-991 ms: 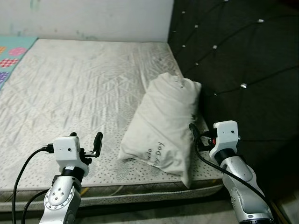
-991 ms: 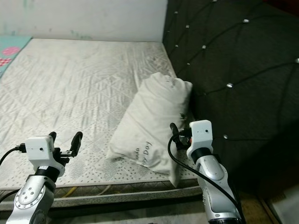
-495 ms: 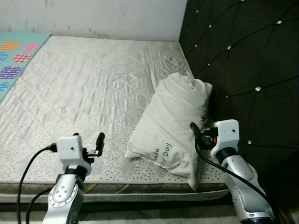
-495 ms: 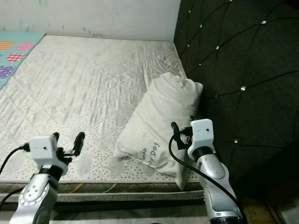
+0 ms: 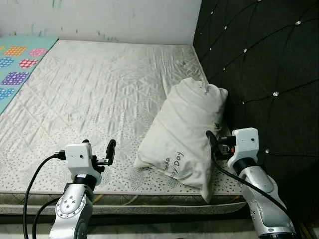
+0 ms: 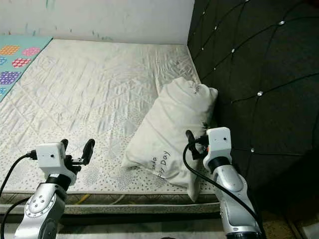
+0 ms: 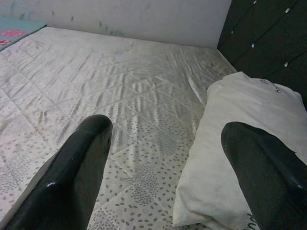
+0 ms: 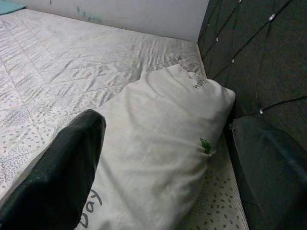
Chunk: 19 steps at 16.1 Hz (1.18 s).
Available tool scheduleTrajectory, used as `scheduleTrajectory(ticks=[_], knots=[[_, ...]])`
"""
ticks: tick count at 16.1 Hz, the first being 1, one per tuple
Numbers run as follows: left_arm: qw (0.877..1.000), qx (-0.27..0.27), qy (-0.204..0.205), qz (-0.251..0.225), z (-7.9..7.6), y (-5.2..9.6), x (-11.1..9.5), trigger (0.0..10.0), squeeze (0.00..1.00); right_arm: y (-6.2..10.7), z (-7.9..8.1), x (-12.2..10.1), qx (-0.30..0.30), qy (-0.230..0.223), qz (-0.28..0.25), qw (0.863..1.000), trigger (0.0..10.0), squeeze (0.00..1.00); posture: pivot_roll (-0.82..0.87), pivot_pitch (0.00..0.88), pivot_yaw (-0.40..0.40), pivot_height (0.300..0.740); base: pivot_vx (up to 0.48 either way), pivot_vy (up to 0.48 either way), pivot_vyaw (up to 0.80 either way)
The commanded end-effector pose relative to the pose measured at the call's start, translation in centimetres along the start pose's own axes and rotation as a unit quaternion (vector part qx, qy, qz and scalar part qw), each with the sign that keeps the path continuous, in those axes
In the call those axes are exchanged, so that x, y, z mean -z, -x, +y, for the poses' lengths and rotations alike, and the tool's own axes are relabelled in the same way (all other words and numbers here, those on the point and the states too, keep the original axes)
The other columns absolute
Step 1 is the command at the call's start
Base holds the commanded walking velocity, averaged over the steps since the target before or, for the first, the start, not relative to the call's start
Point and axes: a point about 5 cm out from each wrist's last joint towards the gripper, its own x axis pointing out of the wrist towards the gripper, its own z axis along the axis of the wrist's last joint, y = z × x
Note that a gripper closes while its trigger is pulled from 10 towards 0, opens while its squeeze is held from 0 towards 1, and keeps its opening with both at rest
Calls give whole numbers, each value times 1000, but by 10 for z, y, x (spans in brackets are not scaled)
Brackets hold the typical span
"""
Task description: Clean up the room
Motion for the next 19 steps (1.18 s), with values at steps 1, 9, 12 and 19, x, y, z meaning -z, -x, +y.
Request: scheduleTrajectory(ticks=[1,9,12,19], knots=[[1000,8,-1,-1,-1,-1,0,10000,0,0,-4,-4,5,8,-10,1000,10000,0,-231,90,-21,740,0,0,0],[1000,10,-12,4,4,1,-1,10000,0,3,1,4,10,1,1,1000,10000,0,-169,90,-7,740,0,0,0],[1000,11,-14,-7,2,-2,-6,10000,0,-1,9,4,-8,3,2,1000,10000,0,-154,84,-10,740,0,0,0],[1000,13,-20,-5,5,0,-7,10000,0,-4,8,6,1,-2,4,1000,10000,0,-136,68,-5,740,265,0,-186]])
